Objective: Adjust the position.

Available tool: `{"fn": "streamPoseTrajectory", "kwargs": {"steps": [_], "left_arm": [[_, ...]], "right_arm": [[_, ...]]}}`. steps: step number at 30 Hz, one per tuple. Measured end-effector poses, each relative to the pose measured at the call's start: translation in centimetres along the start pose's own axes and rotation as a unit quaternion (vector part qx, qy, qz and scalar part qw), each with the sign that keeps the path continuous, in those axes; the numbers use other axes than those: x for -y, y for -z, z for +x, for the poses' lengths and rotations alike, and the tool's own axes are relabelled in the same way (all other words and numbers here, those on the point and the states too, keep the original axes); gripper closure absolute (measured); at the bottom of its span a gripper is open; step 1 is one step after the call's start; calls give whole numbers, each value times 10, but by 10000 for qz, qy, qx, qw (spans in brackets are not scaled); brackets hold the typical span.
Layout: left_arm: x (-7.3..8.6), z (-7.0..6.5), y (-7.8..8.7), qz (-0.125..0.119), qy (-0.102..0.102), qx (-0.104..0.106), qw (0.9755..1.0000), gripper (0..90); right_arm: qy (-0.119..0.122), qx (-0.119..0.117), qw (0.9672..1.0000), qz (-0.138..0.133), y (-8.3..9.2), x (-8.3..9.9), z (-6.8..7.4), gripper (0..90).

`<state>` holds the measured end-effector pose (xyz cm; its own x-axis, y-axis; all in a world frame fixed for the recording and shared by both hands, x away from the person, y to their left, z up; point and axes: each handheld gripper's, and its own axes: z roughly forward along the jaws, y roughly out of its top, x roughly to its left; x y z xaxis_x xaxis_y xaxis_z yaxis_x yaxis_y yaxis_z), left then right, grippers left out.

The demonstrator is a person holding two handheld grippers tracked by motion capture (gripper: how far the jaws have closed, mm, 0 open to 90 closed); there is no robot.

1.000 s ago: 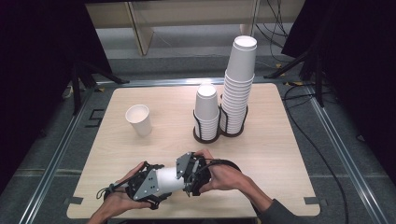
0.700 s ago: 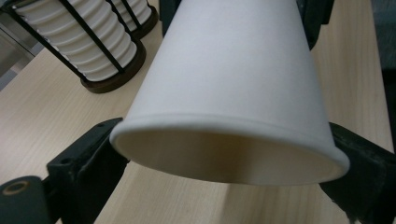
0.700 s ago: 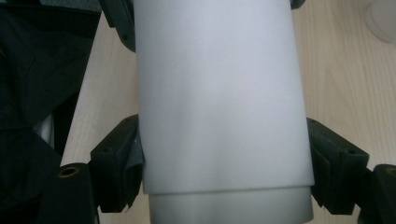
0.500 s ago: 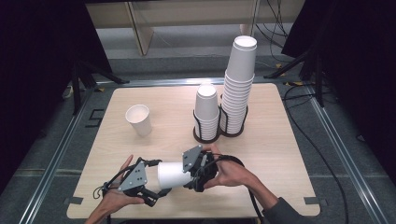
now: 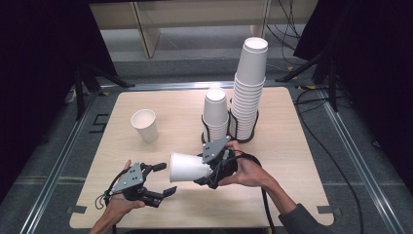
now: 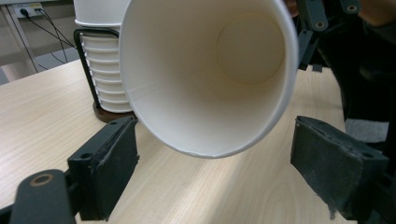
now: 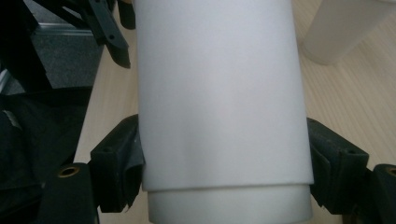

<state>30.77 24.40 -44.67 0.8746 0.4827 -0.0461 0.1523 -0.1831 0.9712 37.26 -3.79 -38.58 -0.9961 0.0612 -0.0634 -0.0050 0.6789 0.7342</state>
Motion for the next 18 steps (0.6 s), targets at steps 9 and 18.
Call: {"fn": "streamPoseTrajectory", "kwargs": {"steps": [9, 18], "left_arm": [[-2, -2, 0, -3, 62, -21, 10000, 137], [-3, -5, -2, -78, 86, 13, 9999, 37]], "right_arm": [[225, -236, 9992, -243, -5, -1, 1, 238], [186, -550, 9975, -394, -14, 1, 2, 239]]}}
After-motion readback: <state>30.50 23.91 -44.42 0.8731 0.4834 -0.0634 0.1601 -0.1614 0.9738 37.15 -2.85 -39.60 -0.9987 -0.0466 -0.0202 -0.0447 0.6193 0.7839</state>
